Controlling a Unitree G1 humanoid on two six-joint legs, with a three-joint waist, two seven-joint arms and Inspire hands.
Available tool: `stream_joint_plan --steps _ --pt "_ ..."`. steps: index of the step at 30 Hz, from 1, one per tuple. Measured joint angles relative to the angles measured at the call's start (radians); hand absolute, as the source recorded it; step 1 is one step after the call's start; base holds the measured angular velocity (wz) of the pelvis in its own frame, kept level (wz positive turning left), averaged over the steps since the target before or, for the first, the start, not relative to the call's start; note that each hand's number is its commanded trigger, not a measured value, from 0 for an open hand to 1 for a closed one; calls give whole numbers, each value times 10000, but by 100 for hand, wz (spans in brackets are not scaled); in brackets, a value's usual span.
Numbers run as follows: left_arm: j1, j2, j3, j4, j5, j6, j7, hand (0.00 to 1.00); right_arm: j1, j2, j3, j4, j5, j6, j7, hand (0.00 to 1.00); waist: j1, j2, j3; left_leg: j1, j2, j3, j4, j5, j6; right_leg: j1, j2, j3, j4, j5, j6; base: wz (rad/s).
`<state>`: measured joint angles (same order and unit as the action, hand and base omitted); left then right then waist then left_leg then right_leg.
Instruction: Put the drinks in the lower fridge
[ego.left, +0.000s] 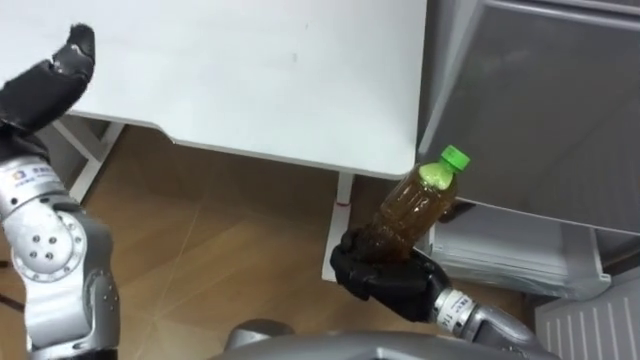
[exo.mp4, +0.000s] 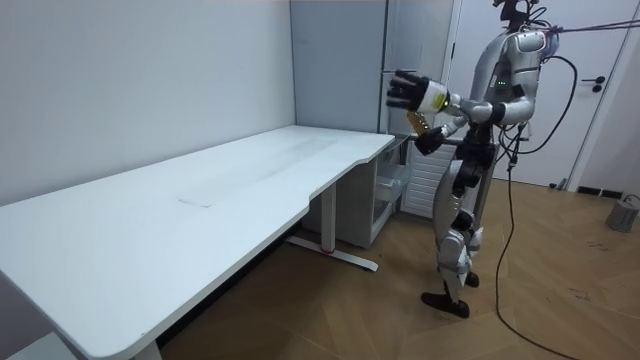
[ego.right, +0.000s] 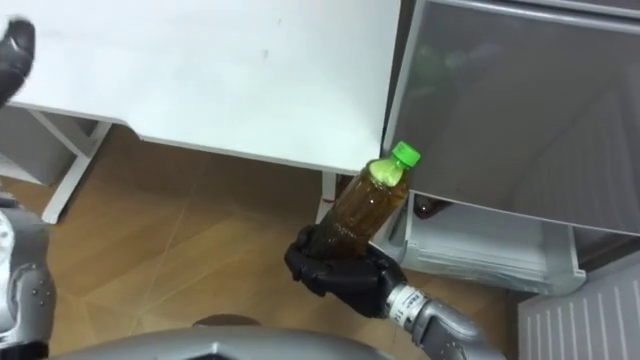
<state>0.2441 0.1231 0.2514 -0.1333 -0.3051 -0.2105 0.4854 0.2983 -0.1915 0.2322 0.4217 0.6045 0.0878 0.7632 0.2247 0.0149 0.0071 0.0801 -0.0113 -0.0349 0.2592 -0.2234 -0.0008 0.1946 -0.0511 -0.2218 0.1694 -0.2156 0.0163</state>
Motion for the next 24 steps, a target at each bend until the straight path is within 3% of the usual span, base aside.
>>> stream_joint_plan --steps 5,7,12,18,22,24 --pt "431 39 -86 2140 -1870 131 191 0 1 29 296 -9 579 84 -424 100 67 -61 -23 3 -7 19 -28 14 6 -4 -1 13 -21 10 -9 0" --pt "645 111 -447 3015 -2659 220 247 0 -3 18 360 -9 805 192 -639 100 58 -73 -32 42 -11 29 -87 15 7 28 -5 22 -37 10 -9 0" --pt "1129 100 -1411 5363 -3941 857 32 0 -63 43 546 7 1046 418 -1124 100 59 -136 -20 147 -1 47 -198 12 2 138 14 17 -164 10 -9 0" --pt "1149 141 -2043 7189 -4272 1340 -491 0 -119 -72 771 11 1569 684 -1546 100 24 -195 16 47 -11 78 -231 10 3 95 6 41 -222 7 -5 0" --pt "1132 149 -2200 8178 -4270 1742 -887 0 -147 -134 991 10 2154 689 -1844 100 28 -192 23 -23 1 143 -238 10 3 -10 9 91 -195 7 -4 -5" --pt "1117 193 -2205 8947 -4189 1966 -1272 0 -147 -162 1030 11 2280 886 -1898 100 37 -185 25 -2 -1 147 -309 8 5 -38 8 107 -188 8 -4 0"
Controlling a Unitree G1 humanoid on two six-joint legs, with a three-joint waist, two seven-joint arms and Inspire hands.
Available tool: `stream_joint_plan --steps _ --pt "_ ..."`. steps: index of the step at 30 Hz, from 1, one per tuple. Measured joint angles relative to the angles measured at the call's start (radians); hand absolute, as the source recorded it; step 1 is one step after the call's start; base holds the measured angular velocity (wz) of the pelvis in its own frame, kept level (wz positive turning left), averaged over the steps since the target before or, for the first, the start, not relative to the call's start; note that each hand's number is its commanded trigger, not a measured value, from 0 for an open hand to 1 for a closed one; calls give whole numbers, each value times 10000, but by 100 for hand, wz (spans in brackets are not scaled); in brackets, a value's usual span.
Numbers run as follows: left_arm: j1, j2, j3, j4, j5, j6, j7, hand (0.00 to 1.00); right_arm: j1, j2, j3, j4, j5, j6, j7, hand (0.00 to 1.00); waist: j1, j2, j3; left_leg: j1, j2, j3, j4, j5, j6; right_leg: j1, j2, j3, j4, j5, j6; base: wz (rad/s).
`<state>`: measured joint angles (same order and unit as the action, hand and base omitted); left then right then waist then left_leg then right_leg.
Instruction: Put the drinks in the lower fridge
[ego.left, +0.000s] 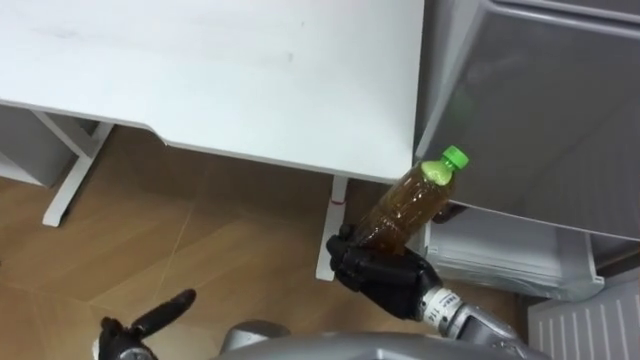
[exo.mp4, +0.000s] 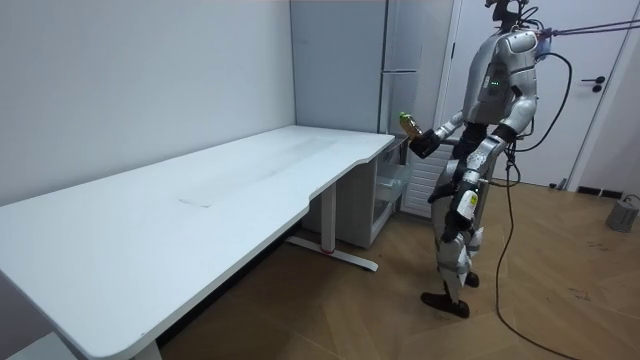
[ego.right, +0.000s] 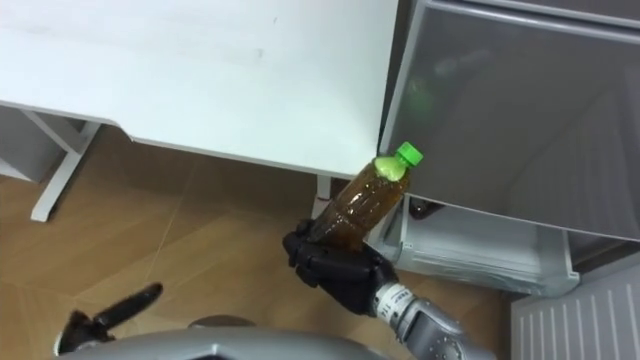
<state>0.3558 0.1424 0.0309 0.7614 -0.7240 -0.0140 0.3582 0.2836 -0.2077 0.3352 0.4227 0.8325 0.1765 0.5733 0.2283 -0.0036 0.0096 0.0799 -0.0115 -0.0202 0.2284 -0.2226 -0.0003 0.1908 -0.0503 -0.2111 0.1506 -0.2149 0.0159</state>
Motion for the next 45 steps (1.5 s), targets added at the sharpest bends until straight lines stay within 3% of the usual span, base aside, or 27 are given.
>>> stream_joint_plan --steps 3,7,10,16,18,24,29,38,45 --pt "105 33 3 467 98 370 -336 0 0 -49 63 11 376 134 -32 100 -35 -2 3 10 -1 0 -76 1 0 -15 -1 0 1 0 1 0" --pt "285 15 9 1106 109 582 -790 0 -2 -23 -34 11 379 247 -33 100 -47 -1 2 -43 0 31 -78 0 0 -18 -4 12 -3 -5 7 0" --pt "205 38 -212 1835 700 666 -1148 0 -35 -8 -54 12 393 257 -33 100 -88 13 -8 -156 2 72 -33 1 1 -122 -3 68 14 -4 8 0" --pt "-129 91 -686 2893 3301 1322 -1953 0 -149 -65 -51 11 485 349 -31 100 -358 72 2 -232 7 50 26 -5 5 -163 5 32 36 -1 9 1" --pt "-254 63 -906 2972 4427 1454 -2320 0 -289 -63 -62 11 484 350 -31 100 -610 129 4 -294 7 30 67 -7 8 -161 2 -42 36 1 9 9" --pt "-803 59 -1397 3179 6187 1832 -3054 0 -347 -174 -54 185 832 350 -45 100 -907 170 2 -317 24 66 90 -8 7 -180 3 -55 62 4 7 1" --pt "-920 32 -1845 3158 6790 1987 -3248 0 -358 -332 -87 369 1819 421 -346 100 -1052 150 -15 -241 45 151 59 -8 7 -219 6 61 161 3 9 -7" --pt "-868 31 -1902 3176 7193 2243 -3299 0 -396 -229 -267 1162 2620 419 -1223 100 -1410 84 -74 -171 53 230 54 -5 11 -239 12 193 217 6 5 -4" --pt "-841 24 -1895 3169 7368 2257 -3311 0 -479 -207 -1151 1616 2892 407 -2529 100 -1536 93 -17 -14 55 237 66 -6 11 -126 13 182 210 11 1 0"
